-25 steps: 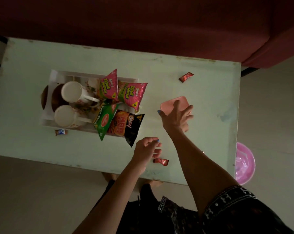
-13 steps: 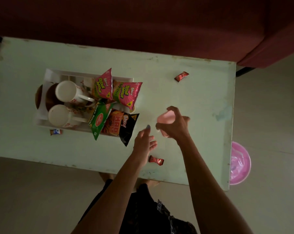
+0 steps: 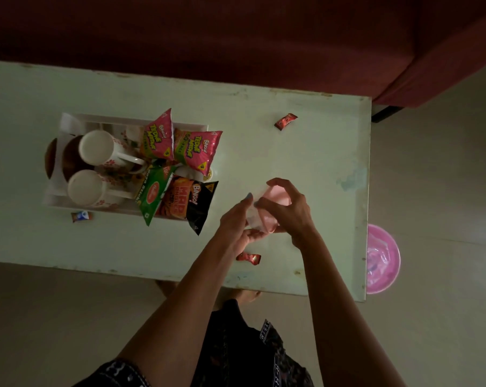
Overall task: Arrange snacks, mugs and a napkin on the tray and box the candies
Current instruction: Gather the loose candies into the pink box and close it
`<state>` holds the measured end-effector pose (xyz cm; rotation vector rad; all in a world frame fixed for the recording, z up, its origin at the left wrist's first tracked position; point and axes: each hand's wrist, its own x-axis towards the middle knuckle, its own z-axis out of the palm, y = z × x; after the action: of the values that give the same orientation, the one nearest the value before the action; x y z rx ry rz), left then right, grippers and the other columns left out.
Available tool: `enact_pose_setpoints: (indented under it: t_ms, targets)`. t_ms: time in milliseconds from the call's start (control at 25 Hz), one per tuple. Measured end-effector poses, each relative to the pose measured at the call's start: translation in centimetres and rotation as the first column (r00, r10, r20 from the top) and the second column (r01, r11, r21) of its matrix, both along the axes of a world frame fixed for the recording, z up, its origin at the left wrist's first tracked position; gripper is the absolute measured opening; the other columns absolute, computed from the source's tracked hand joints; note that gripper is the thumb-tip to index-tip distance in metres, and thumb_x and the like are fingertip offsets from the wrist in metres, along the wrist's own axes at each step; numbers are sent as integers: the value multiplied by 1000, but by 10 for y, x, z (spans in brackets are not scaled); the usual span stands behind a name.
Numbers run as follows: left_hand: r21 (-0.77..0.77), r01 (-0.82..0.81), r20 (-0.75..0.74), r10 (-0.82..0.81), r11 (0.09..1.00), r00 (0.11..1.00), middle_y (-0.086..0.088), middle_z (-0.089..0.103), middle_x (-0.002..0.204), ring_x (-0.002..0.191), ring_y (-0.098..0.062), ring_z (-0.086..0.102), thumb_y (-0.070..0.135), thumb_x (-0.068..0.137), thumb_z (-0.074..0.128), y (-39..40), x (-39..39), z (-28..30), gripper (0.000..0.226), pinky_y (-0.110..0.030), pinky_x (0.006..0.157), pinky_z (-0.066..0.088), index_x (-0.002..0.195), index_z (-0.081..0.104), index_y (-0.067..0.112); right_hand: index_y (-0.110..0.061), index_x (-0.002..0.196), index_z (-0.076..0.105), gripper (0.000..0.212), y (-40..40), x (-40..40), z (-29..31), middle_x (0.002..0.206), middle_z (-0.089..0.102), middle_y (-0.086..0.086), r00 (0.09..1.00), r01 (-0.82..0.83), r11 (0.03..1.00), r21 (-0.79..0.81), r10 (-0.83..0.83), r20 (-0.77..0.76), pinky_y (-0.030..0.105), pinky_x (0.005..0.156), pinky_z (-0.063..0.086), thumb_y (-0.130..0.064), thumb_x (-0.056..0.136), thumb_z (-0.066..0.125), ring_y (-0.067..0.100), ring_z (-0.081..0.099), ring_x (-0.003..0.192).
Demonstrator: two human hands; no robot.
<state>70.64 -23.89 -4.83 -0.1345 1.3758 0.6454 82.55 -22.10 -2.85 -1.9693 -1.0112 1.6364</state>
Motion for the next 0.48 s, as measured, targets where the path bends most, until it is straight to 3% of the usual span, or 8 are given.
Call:
enact_pose_setpoints:
  t_ms: [120,200,280,360,440,480]
  targets:
    - [-64,-49,40,52,997,998,-28,43,133,106,-39,51,46,89,49,-4,-4,-8,42,-48,83,50,118,50,15,-42,104,57,46,2,9,0,117,52,10,975,74,993,-87,-90,-201,44,57,59,-26,64,75,32,57,101]
    - [-62,-112,66,116,992,991,-29,41,135,109,-37,50,45,90,49,-7,-4,-11,44,-46,83,50,121,50,13,-42,104,57,45,0,17,-6,117,52,11,961,160,980,-116,-181,-207,48,58,59,-26,65,74,35,57,102]
    - [-53,-190,79,194,980,978,-30,38,137,113,-36,48,42,91,48,-11,-3,-14,49,-46,84,50,128,46,11,-43,104,55,44,-2,27,-15,113,50,9,961,264,961,-77,-269,-65,55,67,58,-27,69,75,38,54,106]
    - [-54,-222,118,227,973,967,-31,37,138,114,-35,48,43,91,47,-16,-3,-16,49,-45,81,51,130,46,12,-41,116,52,52,-3,39,-26,115,44,2,966,208,978,24,-209,155,57,86,52,-31,71,76,40,43,119]
    - [-67,-233,154,241,970,958,-32,38,136,108,-34,49,43,91,47,-21,-3,-18,48,-44,77,52,127,48,12,-39,137,38,73,-3,49,-34,143,29,6,957,89,996,3,-87,277,60,105,36,-39,74,75,47,25,134]
    - [-73,-239,165,248,968,955,-32,38,136,107,-33,50,43,91,47,-23,-4,-19,47,-45,76,52,126,49,12,-40,143,27,83,-2,51,-36,155,7,13,945,62,997,-42,-45,324,61,111,27,-44,74,73,51,15,138]
